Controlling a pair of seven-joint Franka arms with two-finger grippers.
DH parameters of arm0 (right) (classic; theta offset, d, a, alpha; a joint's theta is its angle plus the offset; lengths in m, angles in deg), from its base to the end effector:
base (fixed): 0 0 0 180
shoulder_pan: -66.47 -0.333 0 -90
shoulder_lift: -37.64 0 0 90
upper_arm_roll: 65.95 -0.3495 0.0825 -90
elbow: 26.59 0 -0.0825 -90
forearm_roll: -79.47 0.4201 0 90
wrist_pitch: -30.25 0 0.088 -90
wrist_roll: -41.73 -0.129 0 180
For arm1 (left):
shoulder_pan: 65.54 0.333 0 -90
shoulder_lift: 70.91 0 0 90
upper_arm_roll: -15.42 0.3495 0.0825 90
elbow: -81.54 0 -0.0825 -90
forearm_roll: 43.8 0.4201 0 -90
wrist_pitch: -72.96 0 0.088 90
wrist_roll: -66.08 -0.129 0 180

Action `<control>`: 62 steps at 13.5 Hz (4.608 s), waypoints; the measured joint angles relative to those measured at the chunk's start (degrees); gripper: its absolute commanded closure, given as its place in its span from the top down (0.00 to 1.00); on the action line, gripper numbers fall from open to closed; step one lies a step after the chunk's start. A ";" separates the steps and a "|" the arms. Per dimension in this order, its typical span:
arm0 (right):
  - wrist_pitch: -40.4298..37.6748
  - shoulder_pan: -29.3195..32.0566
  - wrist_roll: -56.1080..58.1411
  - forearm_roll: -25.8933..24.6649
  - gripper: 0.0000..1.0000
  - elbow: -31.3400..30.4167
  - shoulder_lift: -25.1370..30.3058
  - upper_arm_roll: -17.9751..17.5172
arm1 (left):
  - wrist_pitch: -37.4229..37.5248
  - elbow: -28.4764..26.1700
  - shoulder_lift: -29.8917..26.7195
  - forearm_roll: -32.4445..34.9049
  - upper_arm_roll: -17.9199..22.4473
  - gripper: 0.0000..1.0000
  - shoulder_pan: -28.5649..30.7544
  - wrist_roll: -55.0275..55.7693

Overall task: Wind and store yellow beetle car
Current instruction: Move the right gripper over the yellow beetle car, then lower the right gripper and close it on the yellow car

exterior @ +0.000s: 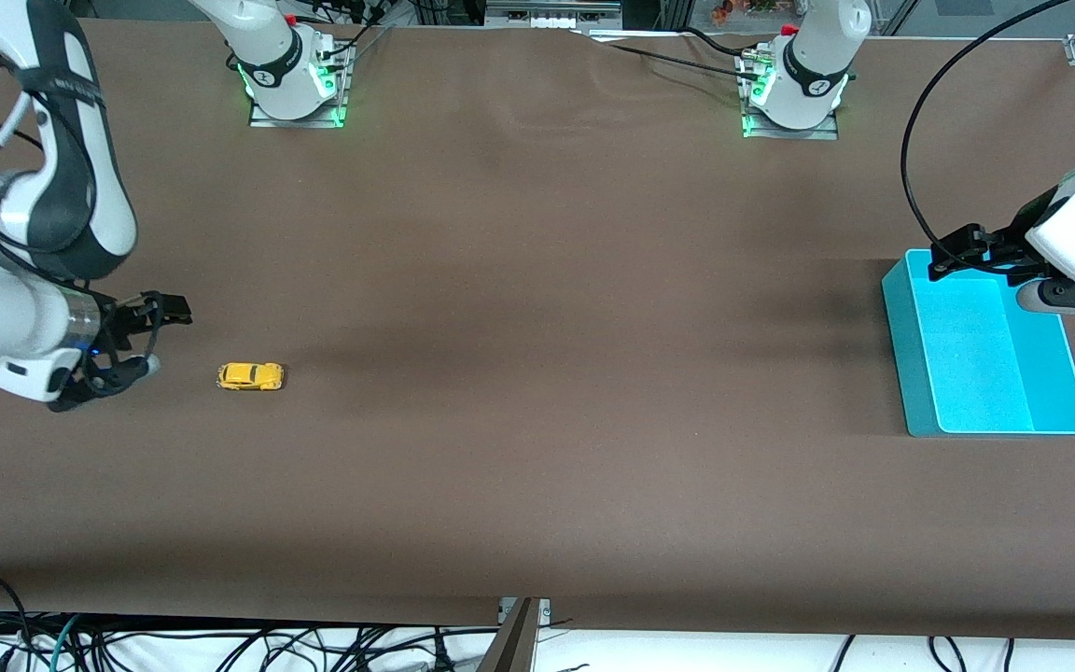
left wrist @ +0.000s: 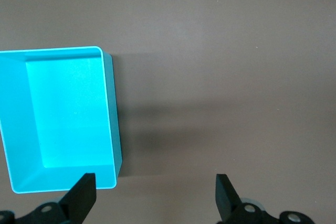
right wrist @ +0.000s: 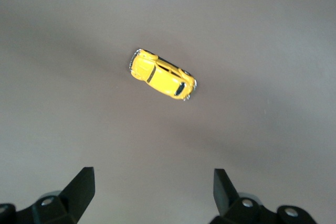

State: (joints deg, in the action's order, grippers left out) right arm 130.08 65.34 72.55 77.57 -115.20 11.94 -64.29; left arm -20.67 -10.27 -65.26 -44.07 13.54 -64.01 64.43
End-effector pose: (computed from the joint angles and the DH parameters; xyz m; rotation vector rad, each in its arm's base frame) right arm 0.6956 -0.0077 0.3677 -2.9792 -0.8241 0.3966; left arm 0.6229 -0.0035 0.5654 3.1307 -0.0539 -0.1045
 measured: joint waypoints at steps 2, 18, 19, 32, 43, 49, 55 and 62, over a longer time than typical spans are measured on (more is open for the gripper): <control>2.09 -0.03 7.69 0.00 1.00 -0.05 -2.00 -0.01 | 0.09 0.00 0.00 0.00 0.05 1.00 0.00 0.00; 40.17 -0.59 48.80 -0.03 1.00 -20.04 -3.64 -0.10 | 0.20 0.01 0.00 0.00 0.13 1.00 0.00 0.00; 42.11 -0.60 49.33 -0.03 1.00 -21.43 -3.64 -0.18 | 0.21 0.01 0.00 0.00 0.13 1.00 0.00 0.00; 48.62 -0.63 53.59 -0.03 0.99 -26.04 -3.63 -0.88 | 0.36 0.01 0.00 0.00 0.15 1.00 0.00 0.00; 51.80 -0.63 55.04 -0.02 0.59 -28.30 -3.53 -0.88 | 0.38 0.01 0.00 0.00 0.17 1.00 0.00 0.00; 51.77 -0.63 55.04 -0.02 0.45 -28.30 -3.11 -0.88 | 0.63 0.01 0.00 0.00 0.18 1.00 0.00 0.00; 51.64 -0.60 55.03 0.62 0.32 -28.30 -2.98 -0.88 | 0.67 0.01 0.00 0.00 0.18 1.00 0.00 0.00; 51.63 -0.41 55.01 0.82 0.30 -28.30 -2.98 -0.87 | 0.71 0.01 0.00 0.00 0.24 1.00 0.72 0.00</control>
State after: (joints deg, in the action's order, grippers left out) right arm 181.70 64.93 127.57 78.38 -143.49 8.95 -65.16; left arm -19.96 -10.26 -65.26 -44.07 13.78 -63.29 64.43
